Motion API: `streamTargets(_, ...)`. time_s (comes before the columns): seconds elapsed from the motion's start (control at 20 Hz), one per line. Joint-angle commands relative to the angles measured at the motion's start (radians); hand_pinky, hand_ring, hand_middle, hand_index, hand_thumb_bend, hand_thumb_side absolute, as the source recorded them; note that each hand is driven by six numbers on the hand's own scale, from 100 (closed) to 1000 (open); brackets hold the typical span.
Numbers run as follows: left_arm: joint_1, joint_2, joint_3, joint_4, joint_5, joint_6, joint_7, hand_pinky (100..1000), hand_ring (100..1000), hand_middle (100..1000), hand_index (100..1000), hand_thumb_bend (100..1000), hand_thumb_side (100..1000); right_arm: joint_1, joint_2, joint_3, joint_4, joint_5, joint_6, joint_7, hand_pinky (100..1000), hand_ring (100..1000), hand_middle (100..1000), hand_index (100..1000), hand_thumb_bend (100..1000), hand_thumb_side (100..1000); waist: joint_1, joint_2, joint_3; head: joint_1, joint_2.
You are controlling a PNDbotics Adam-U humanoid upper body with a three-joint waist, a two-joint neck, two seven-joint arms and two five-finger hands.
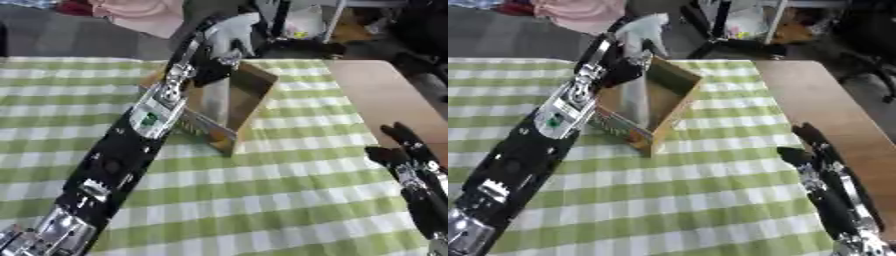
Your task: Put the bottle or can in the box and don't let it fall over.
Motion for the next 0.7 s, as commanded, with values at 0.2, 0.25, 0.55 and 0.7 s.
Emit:
streamTargets(0.2, -0.022, 0.017, 0.01, -0.011, -0.079, -0.015, 0.017, 781, 1000, 1000, 967, 551, 682, -0.009, -0.01, -0.005, -0.015, -0.006, -0.002, 0.002, 859, 789, 959, 1000, 100, 552, 0.003, -0.011, 0.004, 0.001, -0.014)
streamTargets(0.25, -0.016, 0.027, 0.009, -0.025, -0.081, -0.01, 0.013, 782, 1000, 1000, 967, 545, 684, -0.01, -0.01, -0.006, -0.015, -0.006, -0.002, 0.002, 859, 789, 959, 1000, 100, 552, 0.004, -0.012, 0.008, -0.001, -0.015)
streamTargets(0.55, 0.086, 0.132, 0.011, -0.176, -0.025, 0.008, -0.021, 775, 1000, 1000, 966, 471, 698, -0.01, -0.02, -0.025, -0.016, 0.003, -0.004, -0.014, 859, 789, 959, 1000, 100, 551, 0.023, -0.016, 0.057, -0.035, -0.012)
streamTargets(0.7, 0.167, 0.187, 0.039, -0.258, 0.025, 0.035, -0.027, 769, 1000, 1000, 961, 426, 707, -0.012, -0.024, -0.038, -0.019, 0.008, -0.005, -0.025, 859, 789, 959, 1000, 100, 552, 0.036, -0.012, 0.093, -0.053, -0.007)
